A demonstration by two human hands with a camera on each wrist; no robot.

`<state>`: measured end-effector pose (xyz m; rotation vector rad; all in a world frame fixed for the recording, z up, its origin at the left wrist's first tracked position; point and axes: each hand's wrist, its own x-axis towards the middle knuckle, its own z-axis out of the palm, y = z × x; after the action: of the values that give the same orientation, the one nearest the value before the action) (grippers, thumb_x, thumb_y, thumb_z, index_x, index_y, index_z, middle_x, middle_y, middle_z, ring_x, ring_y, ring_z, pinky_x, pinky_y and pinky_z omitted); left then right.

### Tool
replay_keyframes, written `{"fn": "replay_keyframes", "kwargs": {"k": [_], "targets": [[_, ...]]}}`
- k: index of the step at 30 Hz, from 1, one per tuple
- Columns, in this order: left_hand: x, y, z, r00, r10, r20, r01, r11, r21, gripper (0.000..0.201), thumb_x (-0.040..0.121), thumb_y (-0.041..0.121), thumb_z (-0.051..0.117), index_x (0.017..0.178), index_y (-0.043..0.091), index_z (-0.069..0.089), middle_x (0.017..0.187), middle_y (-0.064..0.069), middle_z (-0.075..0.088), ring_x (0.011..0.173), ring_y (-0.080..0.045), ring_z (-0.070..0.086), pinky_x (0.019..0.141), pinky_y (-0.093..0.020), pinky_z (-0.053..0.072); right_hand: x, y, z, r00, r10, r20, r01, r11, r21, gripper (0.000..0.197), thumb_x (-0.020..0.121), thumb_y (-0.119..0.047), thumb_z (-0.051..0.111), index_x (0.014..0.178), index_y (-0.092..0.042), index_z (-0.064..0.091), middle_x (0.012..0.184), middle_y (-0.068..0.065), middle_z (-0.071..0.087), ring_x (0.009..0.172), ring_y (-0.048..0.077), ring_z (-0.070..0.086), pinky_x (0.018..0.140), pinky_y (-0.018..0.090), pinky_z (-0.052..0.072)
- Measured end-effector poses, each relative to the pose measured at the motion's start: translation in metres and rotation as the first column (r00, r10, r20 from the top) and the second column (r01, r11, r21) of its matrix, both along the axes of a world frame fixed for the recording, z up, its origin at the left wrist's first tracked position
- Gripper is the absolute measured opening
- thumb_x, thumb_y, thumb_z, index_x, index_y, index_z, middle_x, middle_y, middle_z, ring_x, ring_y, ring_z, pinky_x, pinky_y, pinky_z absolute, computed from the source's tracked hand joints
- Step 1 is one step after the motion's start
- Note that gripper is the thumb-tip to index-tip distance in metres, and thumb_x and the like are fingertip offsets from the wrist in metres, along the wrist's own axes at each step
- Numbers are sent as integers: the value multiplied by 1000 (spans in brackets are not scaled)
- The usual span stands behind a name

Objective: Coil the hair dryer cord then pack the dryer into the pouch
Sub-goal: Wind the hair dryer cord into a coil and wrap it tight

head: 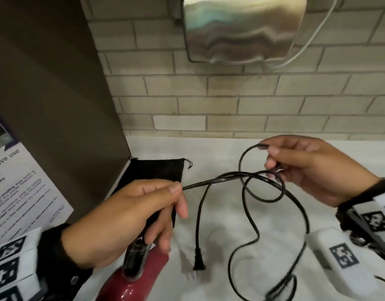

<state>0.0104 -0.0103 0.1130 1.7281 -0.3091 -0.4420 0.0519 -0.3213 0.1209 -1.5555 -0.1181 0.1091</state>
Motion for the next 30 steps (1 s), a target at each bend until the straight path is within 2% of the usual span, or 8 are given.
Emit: {"fn": "replay_keyframes", "kwargs": {"k": [3, 6, 9, 13, 18, 24, 27, 30], "targets": [[-3, 11, 0, 997, 74, -11, -74, 997, -16, 44, 90, 39, 52, 82, 0, 70, 41, -12, 39, 48, -28, 56, 71, -48, 52, 3, -23, 7, 986, -125, -113, 154, 944, 291, 19, 90, 0, 49, 88, -15, 60, 58, 1, 60, 62, 20, 74, 52, 26, 60], [-2, 24, 0, 984, 162, -75, -168, 982, -82, 60, 86, 35, 53, 92, -25, 60, 40, -11, 45, 49, -25, 59, 71, -46, 50, 1, -48, 8, 951, -278, -138, 310, 837, 451, 19, 86, -1, 48, 86, -18, 57, 53, -4, 50, 58, 15, 70, 53, 25, 60], [-2, 27, 4, 975, 165, -150, -187, 972, -144, 61, 84, 26, 53, 100, -33, 53, 40, -12, 44, 48, -26, 58, 66, -38, 51, -4, -41, 9, 958, -283, 39, 262, 927, 269, 25, 98, 1, 42, 99, -14, 62, 60, -1, 57, 65, 24, 75, 62, 33, 63], [2, 16, 15, 978, -20, -210, -32, 970, -242, 29, 79, 11, 56, 97, -8, 67, 45, -18, 47, 47, -32, 57, 58, -42, 49, -16, 20, 20, 963, 2, 270, -18, 998, 58, 26, 87, -9, 66, 112, -9, 65, 91, 15, 67, 93, 33, 75, 83, 40, 62], [4, 2, 26, 959, -178, -222, 113, 955, -276, 18, 92, 20, 58, 83, 4, 60, 51, -19, 59, 46, -29, 61, 59, -39, 48, -16, 82, 12, 863, 457, 216, -362, 856, -369, 45, 93, -7, 64, 136, -17, 56, 130, 1, 68, 123, 9, 62, 105, 30, 48], [4, 7, 23, 973, -135, -189, 86, 966, -245, 46, 95, 28, 55, 102, -17, 58, 38, -4, 45, 35, -19, 54, 54, -32, 52, -19, 80, 8, 787, 613, -65, -574, 690, -441, 30, 93, -15, 67, 122, -22, 65, 86, -1, 68, 67, 3, 63, 61, 20, 53], [4, 20, 23, 974, -132, -184, 74, 953, -293, 23, 96, 21, 55, 95, 1, 64, 48, -7, 50, 39, -19, 54, 48, -28, 47, -18, 57, 10, 805, 591, -54, -487, 608, -627, 50, 83, -33, 78, 127, -47, 59, 94, -8, 68, 72, 2, 63, 69, 17, 48], [5, 38, 24, 948, -187, -257, 66, 907, -416, 11, 96, 16, 56, 91, 6, 57, 56, -9, 47, 39, -14, 39, 39, -24, 30, -18, 27, 8, 876, 479, 53, -309, 642, -702, 38, 79, -40, 78, 115, -48, 68, 92, -6, 72, 78, 2, 65, 77, 22, 52]]}}
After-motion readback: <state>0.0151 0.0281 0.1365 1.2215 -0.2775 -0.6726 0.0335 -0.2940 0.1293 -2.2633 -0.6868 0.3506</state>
